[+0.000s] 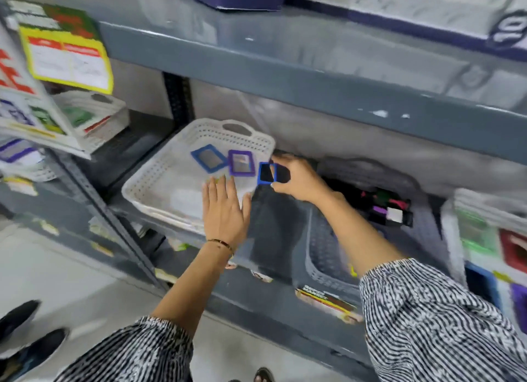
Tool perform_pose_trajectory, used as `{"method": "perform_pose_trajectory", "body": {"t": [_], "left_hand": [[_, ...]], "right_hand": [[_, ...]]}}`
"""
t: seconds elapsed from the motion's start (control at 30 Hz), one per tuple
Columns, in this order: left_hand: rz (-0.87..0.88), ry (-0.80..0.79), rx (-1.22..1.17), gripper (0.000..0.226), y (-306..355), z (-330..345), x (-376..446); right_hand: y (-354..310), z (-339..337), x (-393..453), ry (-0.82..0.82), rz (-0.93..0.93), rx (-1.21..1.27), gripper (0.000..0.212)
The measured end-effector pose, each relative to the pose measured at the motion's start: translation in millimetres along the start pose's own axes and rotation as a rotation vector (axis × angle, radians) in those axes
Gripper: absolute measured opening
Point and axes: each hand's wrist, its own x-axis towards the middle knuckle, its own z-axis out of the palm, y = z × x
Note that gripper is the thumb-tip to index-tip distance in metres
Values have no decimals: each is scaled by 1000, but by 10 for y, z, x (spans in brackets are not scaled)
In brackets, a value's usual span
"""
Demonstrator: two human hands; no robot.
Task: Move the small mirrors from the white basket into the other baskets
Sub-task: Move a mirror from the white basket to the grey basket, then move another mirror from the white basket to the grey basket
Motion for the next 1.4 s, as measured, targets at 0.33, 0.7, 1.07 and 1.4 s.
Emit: {"method": "perform_pose_trajectory", "body": {"t": [0.33,0.7,1.07,1.4], "left_hand": [[98,-177,12,63,429,405,41],[141,-152,26,58,362,489,-31],[109,-160,41,62,376,465,4],[-96,-25,14,66,-154,42,-66]], "right_hand": [[1172,-660,-1261,70,424,-59,65],[1495,-601,-1645,-41,602,-45,63],[1206,-629,-1358,58,551,-26,64],[-105,59,-207,46,32,-25,41]]}}
